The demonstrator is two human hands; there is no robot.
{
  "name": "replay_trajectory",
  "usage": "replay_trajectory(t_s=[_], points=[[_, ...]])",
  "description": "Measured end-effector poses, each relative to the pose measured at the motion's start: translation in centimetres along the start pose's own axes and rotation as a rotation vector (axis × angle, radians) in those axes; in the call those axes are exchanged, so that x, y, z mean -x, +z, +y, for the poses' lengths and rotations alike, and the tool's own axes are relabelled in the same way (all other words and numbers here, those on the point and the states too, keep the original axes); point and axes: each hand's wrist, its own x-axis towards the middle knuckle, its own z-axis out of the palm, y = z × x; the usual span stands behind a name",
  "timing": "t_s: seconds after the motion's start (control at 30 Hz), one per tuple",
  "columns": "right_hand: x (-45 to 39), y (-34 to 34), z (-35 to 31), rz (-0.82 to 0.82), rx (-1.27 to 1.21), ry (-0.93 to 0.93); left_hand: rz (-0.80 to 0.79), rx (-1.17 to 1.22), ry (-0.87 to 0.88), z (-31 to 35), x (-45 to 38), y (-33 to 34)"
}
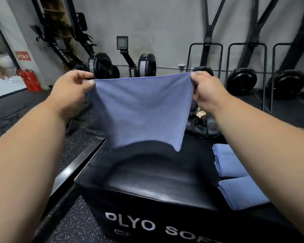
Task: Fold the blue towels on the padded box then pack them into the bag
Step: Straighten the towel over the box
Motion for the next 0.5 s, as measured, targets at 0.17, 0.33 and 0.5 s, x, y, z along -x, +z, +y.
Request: replay_trajectory(t_s=[0.17,0.33,0.5], points=[[2.0,-2.8,0.7,-0.013,0.079,-0.067,-0.105,0.036,0.015,-1.3,3.3,0.7],[8.0,-6.6,9.7,-0.095,0.292,0.057,-0.250,-0.038,-0.148,-9.5,10.9,2.5],[14.2,-10.0,16.6,-0.172,0.454,0.214,-0.407,-0.090,-0.312,-15.4,18.9,2.5]])
